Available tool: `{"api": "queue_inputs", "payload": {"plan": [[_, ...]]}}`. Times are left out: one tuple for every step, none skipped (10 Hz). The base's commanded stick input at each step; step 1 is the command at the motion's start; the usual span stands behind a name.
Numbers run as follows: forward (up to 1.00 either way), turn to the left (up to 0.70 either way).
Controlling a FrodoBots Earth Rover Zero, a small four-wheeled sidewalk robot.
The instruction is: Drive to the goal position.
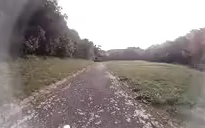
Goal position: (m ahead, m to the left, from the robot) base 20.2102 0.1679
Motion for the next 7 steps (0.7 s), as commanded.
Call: {"api": "queue_inputs", "payload": {"plan": [[0.0,0.0],[0.0,0.0],[0.2,0.0],[0.76,0.0],[0.85,0.0],[0.85,0.0],[0.85,0.0]]}}
